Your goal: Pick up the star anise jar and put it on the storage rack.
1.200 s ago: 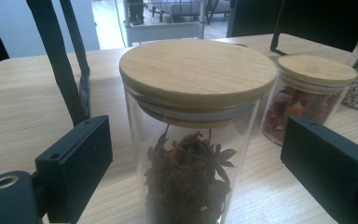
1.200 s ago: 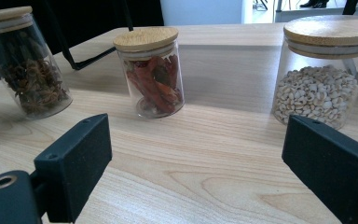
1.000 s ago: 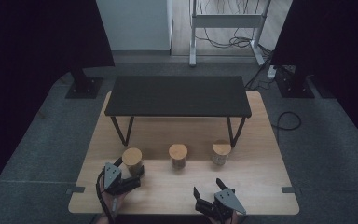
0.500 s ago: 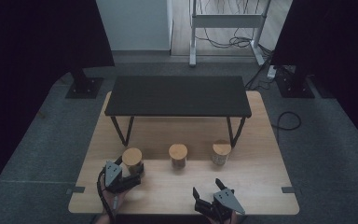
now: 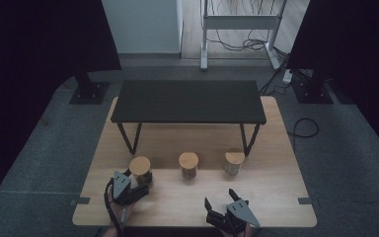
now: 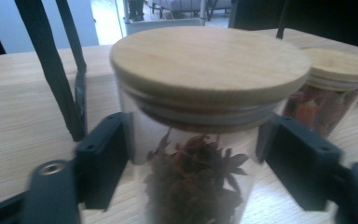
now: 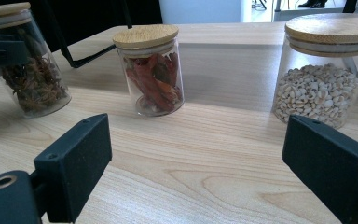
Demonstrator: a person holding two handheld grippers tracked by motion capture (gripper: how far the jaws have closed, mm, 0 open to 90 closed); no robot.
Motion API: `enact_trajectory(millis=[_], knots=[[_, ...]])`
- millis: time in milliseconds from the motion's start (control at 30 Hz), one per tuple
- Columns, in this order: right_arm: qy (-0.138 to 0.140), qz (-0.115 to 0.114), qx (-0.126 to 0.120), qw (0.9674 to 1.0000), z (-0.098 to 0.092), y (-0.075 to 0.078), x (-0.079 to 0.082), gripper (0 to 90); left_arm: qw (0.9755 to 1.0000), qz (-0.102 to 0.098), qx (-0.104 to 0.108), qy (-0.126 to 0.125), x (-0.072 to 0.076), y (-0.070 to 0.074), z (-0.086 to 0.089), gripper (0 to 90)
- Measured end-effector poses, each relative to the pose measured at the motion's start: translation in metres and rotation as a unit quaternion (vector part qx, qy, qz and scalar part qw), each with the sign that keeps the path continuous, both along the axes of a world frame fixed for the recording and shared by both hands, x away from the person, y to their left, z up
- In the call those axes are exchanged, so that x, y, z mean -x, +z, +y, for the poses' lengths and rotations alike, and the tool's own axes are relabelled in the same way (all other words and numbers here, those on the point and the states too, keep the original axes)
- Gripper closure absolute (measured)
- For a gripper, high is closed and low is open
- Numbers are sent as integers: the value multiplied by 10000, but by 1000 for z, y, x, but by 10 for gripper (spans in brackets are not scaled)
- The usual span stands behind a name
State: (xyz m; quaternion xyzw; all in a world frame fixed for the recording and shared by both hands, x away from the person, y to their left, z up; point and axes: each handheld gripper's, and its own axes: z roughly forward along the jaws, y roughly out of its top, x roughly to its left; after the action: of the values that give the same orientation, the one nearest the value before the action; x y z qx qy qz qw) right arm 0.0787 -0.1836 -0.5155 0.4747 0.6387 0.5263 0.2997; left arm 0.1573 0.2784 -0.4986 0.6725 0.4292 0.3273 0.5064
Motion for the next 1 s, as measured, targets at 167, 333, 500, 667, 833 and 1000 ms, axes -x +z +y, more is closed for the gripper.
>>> enact_trajectory(millis=[167,333,500,667,833,1000], knots=[[4,1,5,10000,0,0,0,75,10000,-16,-44,-5,0,0,-1,264],[3,-4,6,10000,0,0,0,76,10000,-32,-40,-52,0,0,2,265],[3,-9,7,10000,0,0,0,75,9999,-56,-54,-81,0,-1,2,266],[-4,-21,4,10000,-1,0,0,76,9997,-118,-116,-156,0,-2,2,266],[-17,-24,2,10000,-1,0,1,75,9996,-157,-96,-219,0,-2,3,266],[-28,-23,2,10000,-1,0,0,75,9996,-171,-17,-234,1,-1,6,266]])
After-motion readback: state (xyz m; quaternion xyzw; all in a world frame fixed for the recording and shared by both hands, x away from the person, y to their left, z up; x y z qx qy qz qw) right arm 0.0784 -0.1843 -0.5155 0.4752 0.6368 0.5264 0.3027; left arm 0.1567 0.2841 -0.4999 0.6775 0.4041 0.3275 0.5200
